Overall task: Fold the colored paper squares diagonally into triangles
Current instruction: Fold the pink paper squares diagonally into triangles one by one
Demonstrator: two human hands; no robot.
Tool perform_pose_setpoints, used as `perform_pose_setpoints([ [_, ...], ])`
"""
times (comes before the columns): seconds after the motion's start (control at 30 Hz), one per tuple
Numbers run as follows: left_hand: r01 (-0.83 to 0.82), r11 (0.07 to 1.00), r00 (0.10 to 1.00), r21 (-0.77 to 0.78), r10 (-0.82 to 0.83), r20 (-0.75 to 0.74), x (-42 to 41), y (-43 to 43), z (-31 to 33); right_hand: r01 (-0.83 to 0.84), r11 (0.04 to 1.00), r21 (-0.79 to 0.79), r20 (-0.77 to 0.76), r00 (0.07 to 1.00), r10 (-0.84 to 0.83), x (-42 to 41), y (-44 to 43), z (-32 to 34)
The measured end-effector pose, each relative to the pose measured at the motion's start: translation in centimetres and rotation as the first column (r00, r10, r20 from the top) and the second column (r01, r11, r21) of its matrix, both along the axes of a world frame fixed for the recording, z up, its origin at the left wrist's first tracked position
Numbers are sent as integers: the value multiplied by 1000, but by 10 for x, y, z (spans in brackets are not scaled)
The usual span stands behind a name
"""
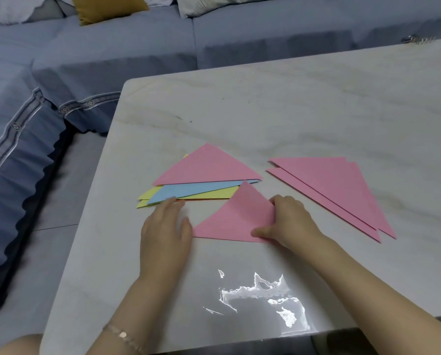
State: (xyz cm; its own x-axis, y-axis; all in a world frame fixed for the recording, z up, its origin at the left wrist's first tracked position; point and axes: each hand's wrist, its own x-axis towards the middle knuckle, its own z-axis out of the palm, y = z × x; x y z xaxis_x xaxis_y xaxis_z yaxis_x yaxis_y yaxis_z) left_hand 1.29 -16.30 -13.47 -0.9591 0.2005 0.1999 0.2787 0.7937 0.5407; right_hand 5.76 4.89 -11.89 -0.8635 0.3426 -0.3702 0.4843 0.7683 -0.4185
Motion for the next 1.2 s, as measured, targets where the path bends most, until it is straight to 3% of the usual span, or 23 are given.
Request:
perform_pose_setpoints([
  [0.13, -23, 1000, 999, -19, 24, 31, -38, 19, 7, -43, 990, -135, -196, 981, 16, 24, 8, -4],
  [0.23, -51, 994, 992, -96, 61, 107, -69, 31, 10, 70, 953, -293, -359, 917, -177, 37, 26, 3],
  [0.33, -59, 974, 982, -219, 96, 162, -89, 37, 11, 236, 908, -346, -499, 773, -391, 39, 54, 15],
  [0.4, -52, 959, 977, -280, 108, 186, -93, 40, 13, 341, 877, -338, -529, 702, -477, 37, 77, 19],
  [0.47, -46, 954, 974, -296, 109, 200, -91, 40, 13, 415, 864, -284, -471, 725, -503, 34, 99, 16],
  [0.57, -35, 956, 983, -291, 86, 164, -86, 39, 12, 467, 884, -22, -369, 818, -442, 34, 113, 3],
  [0.67, -3, 983, 996, -184, 19, 89, -79, 37, 15, 438, 883, 170, -406, 847, -342, 37, 100, -4],
  [0.8, 102, 982, 985, 156, -122, 121, -58, 40, 26, 198, 977, 79, -469, 872, -139, 41, 68, -6],
  [0.9, 191, 925, 960, 329, -247, 136, -37, 37, 33, 54, 993, 105, -580, 814, 17, 42, 49, -8],
  [1.07, 225, 921, 933, 317, -298, 204, -10, 18, 13, -138, 977, 162, -592, 778, 208, 49, 20, -22],
  [1.2, 157, 955, 936, 253, -225, 271, -1, 14, -5, -299, 924, 237, -481, 790, 380, 58, 4, -40],
])
